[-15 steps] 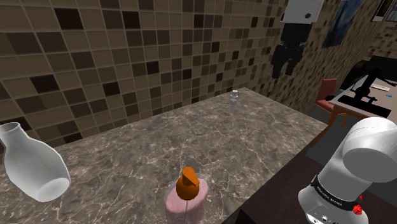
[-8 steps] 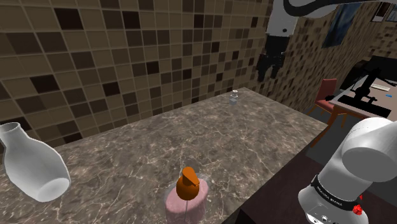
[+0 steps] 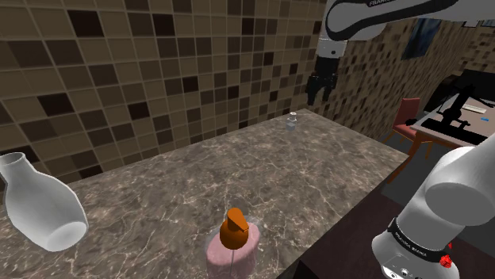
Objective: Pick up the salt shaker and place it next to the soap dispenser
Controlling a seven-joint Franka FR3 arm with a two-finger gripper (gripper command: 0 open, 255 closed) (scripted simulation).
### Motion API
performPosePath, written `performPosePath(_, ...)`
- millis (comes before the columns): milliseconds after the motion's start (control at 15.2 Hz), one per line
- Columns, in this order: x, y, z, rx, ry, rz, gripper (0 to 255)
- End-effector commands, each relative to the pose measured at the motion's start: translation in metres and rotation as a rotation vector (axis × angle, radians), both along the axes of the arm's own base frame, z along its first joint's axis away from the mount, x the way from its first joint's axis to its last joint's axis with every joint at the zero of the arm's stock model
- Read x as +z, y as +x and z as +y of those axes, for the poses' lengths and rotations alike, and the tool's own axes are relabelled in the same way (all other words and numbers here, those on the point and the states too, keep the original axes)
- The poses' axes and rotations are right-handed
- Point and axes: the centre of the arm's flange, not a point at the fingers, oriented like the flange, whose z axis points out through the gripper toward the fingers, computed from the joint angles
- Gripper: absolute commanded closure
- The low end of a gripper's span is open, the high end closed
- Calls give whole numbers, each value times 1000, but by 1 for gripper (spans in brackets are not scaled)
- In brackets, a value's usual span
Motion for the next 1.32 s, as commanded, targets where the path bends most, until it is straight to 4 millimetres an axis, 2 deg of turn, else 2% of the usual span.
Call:
performPosePath(0,-15,21,-11,1,-4,-4,0)
performPosePath(990,-106,167,-102,5,-25,-21,0)
performPosePath(1254,-124,170,-104,5,-25,-22,0)
